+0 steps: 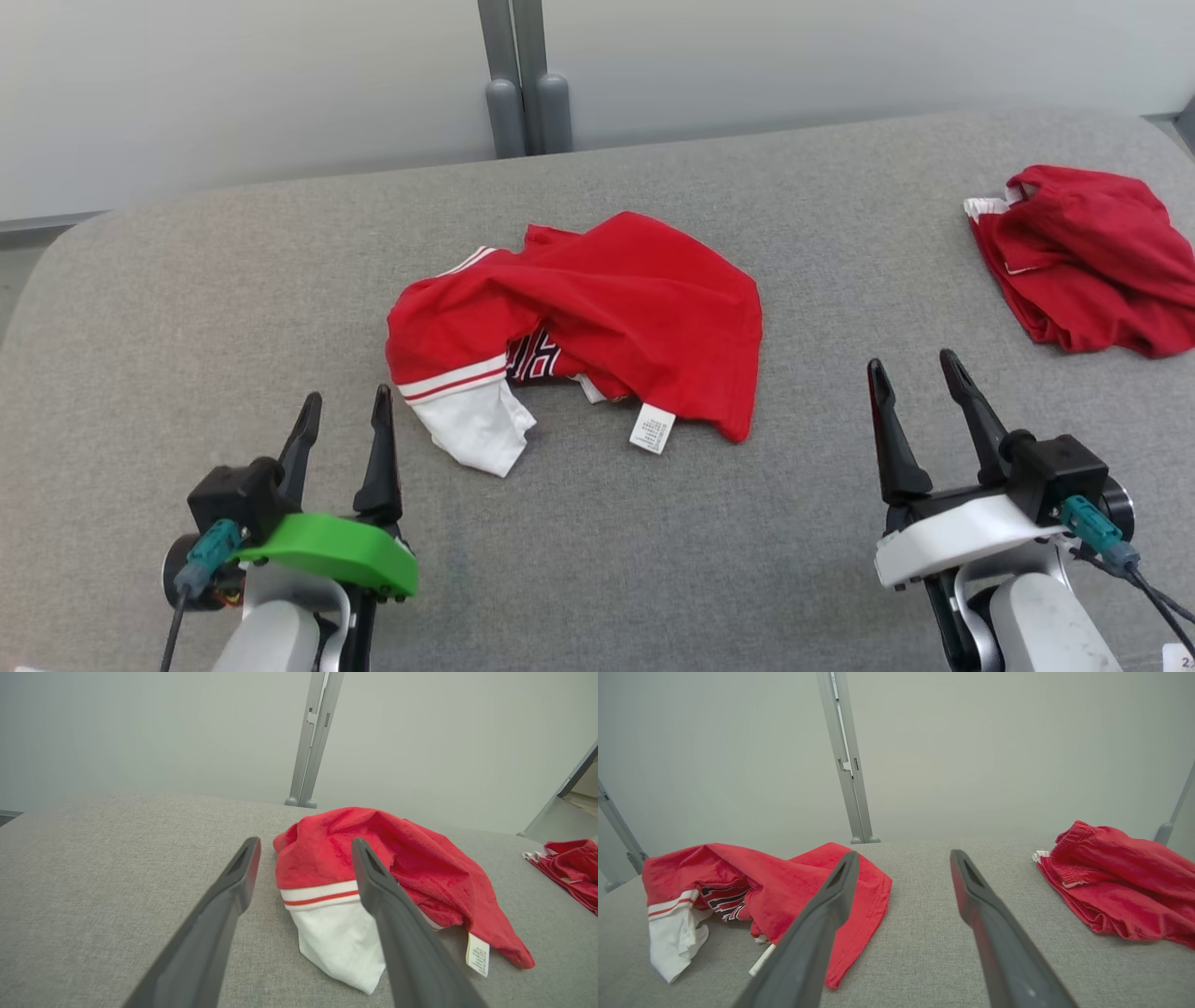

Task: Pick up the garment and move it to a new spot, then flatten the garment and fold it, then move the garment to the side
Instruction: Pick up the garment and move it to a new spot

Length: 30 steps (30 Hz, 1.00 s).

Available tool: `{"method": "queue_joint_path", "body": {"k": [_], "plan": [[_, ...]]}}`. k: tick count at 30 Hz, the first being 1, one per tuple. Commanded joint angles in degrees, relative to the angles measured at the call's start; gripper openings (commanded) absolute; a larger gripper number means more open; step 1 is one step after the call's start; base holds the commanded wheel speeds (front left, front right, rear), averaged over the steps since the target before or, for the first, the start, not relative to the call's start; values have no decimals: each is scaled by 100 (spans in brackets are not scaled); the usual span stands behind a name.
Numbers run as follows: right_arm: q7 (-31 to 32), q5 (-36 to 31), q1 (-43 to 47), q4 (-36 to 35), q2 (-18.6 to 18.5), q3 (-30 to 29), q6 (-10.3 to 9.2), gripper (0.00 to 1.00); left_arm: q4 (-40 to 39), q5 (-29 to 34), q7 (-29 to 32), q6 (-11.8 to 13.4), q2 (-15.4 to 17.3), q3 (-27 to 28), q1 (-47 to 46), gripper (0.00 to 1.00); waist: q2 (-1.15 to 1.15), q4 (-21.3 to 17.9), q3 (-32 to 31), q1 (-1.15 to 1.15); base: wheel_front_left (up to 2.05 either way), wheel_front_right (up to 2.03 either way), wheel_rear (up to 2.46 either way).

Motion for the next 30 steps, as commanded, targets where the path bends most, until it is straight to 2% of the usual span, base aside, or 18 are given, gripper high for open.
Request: {"method": "queue_joint_path", "body": {"k": [1,14,30], "plan": [[-18,-46,147,33,-12,24,-4,100,-127,86,-14,60,-27,66,208,100,0,125,-204,0,0,0,0],[-18,201,601,114,-13,82,-4,100,-739,357,-8,167,-253,442,1276,100,0,283,-591,0,0,0,0],[-18,243,624,194,-13,217,-4,100,-856,572,-10,76,-405,673,1578,100,0,350,-675,0,0,0,0]]}}
